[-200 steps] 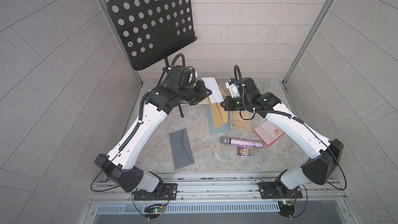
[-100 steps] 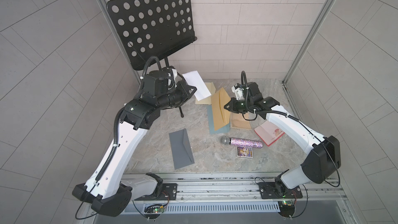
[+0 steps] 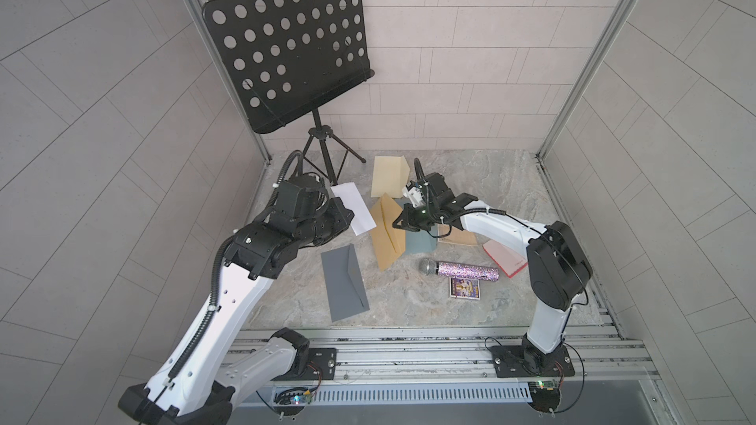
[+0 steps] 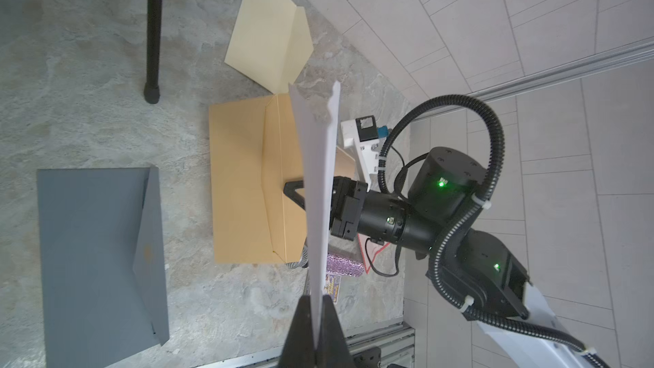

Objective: Take the letter paper out of the envelope
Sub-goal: Take out the letter paper from the envelope, then place the envelope at the center of the board.

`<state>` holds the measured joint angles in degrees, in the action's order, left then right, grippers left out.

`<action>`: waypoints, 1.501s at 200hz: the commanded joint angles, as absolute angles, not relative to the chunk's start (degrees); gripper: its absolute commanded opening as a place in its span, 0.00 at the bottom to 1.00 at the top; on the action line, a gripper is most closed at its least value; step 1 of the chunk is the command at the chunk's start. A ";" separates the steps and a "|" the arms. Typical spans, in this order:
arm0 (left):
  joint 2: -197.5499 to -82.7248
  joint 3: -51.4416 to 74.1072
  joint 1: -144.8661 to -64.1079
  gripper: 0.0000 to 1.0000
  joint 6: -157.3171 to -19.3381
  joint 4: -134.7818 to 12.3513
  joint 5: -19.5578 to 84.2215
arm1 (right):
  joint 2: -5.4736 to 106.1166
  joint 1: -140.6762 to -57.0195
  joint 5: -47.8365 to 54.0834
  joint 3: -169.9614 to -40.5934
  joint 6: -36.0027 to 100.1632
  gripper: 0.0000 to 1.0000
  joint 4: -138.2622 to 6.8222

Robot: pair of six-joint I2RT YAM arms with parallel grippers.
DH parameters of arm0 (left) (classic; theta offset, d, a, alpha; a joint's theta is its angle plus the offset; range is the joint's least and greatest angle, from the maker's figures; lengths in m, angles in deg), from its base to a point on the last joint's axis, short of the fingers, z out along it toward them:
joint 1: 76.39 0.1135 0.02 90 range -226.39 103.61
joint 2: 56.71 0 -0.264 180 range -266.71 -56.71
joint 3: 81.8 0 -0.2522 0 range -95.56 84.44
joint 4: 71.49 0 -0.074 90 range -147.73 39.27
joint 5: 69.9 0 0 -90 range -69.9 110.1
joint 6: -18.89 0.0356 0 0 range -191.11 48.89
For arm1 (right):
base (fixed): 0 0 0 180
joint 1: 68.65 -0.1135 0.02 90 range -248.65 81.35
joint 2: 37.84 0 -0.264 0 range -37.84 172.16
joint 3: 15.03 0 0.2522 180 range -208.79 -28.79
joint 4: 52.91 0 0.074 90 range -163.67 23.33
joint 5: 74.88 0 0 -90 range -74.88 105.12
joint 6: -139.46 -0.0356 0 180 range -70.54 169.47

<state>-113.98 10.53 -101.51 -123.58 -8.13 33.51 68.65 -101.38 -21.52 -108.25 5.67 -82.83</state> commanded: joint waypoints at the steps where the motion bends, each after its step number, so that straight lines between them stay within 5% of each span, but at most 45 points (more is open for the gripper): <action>1: -112.04 13.53 -101.21 0.00 -122.94 -6.36 30.98 | 71.57 -101.42 -22.57 -112.41 6.10 0.00 -80.50; 96: -111.32 13.33 -101.18 0.00 -122.27 -4.76 30.49 | 81.67 -100.84 -25.33 -115.65 4.90 0.01 -78.73; 162: -113.39 12.85 -101.17 0.00 -122.00 -6.29 32.00 | 81.30 -99.70 -19.11 -118.25 10.21 0.61 -89.72; 177: -113.98 12.63 -101.18 0.00 -122.00 -6.64 32.33 | 79.76 -99.28 -17.60 -118.67 10.94 0.67 -90.91; 244: -118.56 7.86 -101.22 0.00 -122.02 -9.02 34.68 | 69.54 -96.97 -12.09 -121.23 10.54 0.69 -96.31; 300: -124.31 0.15 -101.11 0.00 -123.55 -13.14 37.75 | 55.14 -94.88 -13.50 -121.92 4.56 0.61 -94.10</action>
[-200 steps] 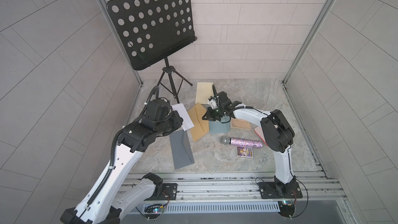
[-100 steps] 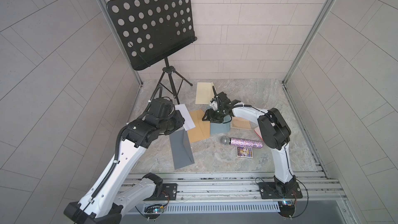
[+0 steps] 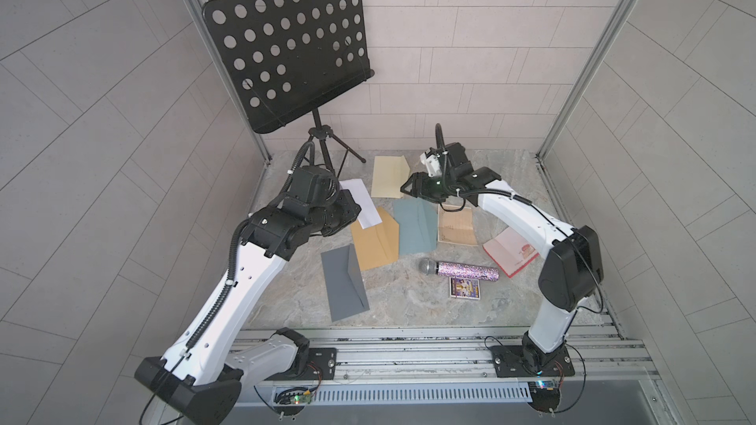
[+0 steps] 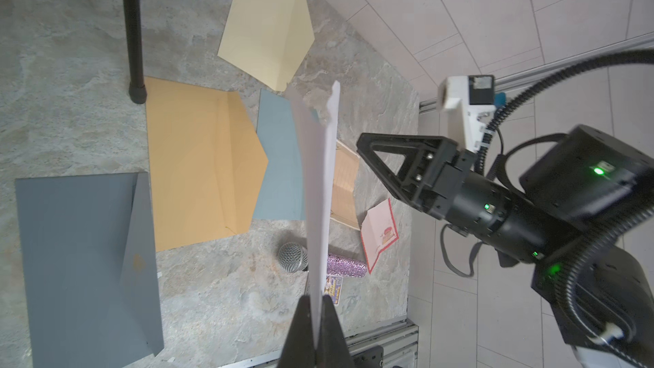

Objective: Take the letter paper out of the envelope
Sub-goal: Place the envelope at the center of the board.

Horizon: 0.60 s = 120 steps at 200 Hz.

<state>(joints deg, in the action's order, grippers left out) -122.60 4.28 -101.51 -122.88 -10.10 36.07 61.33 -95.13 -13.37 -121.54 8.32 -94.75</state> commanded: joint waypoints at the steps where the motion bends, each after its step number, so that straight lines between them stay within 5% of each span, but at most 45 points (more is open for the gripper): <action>1: -124.48 0.02 -101.19 0.00 -123.61 -13.16 37.76 | 54.79 -94.90 -13.65 -121.76 4.34 0.61 -93.83; 54: -130.14 -5.73 -101.21 0.00 -128.35 -19.09 43.67 | 40.68 -94.33 -19.38 -107.73 -13.65 0.62 -75.39; 120: -133.16 -5.31 -101.29 0.00 -135.86 -27.88 50.32 | 35.95 -92.86 -22.00 -103.93 -19.07 0.61 -74.37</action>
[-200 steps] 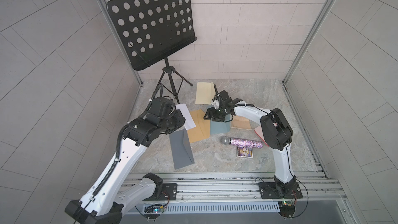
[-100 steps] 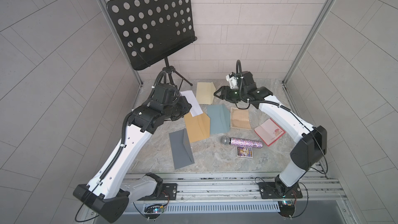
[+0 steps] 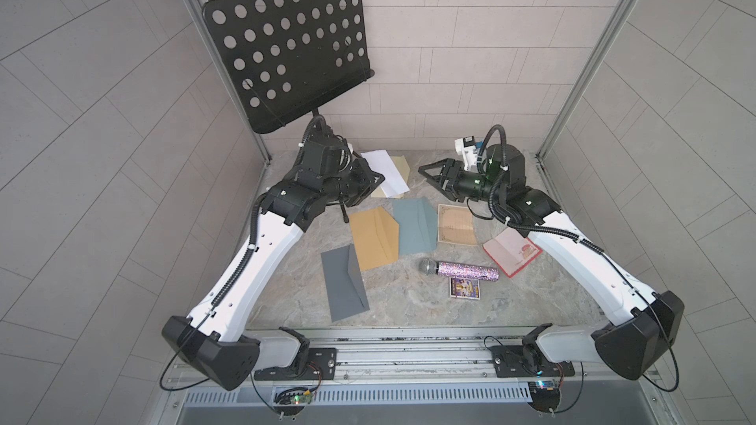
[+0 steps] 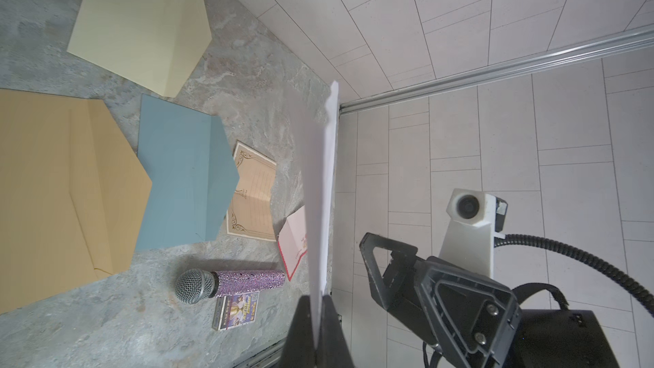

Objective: Take the letter paper out of the envelope
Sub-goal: Place the envelope at the center of the board, then unfold the letter paper.

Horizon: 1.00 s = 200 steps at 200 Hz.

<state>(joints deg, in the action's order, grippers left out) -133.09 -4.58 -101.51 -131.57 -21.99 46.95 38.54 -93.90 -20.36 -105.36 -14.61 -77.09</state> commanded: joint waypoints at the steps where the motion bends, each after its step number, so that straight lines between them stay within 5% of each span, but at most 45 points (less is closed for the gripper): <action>1: -133.17 -5.30 -101.28 0.00 -136.00 -28.04 50.37 | 35.93 -92.80 -22.07 -103.80 -19.21 0.61 -74.21; 200: -135.76 -4.68 -101.83 0.00 -138.96 -31.72 53.06 | 38.14 -92.11 -27.37 -100.09 -32.72 0.53 -59.79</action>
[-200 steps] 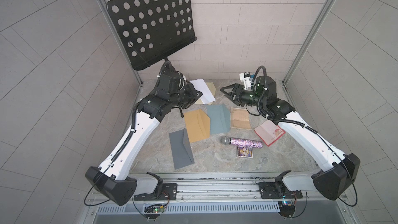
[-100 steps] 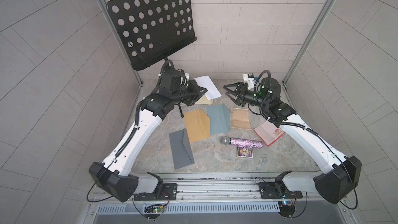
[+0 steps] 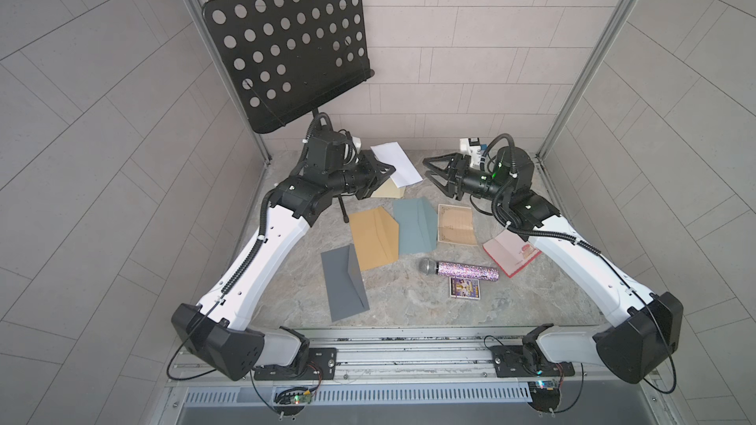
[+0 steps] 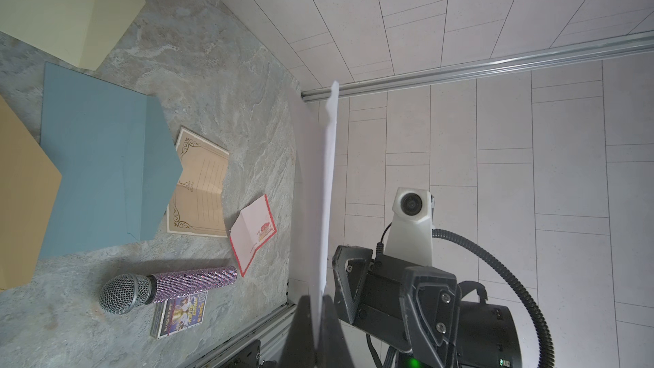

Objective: Take the letter paper out of the envelope
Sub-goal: Unfold the letter paper.

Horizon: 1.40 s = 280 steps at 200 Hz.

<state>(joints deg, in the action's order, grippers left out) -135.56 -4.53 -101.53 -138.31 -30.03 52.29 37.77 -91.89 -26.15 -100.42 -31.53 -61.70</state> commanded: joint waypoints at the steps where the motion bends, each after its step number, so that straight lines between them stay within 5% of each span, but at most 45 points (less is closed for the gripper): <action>1: -135.78 -4.68 -101.81 0.00 -138.96 -31.72 53.06 | 38.12 -92.11 -27.39 -100.08 -32.71 0.53 -59.80; 280: -137.99 -3.66 -103.12 0.00 -141.95 -36.90 53.49 | 40.95 -94.65 -27.68 -99.01 -39.17 0.45 -51.23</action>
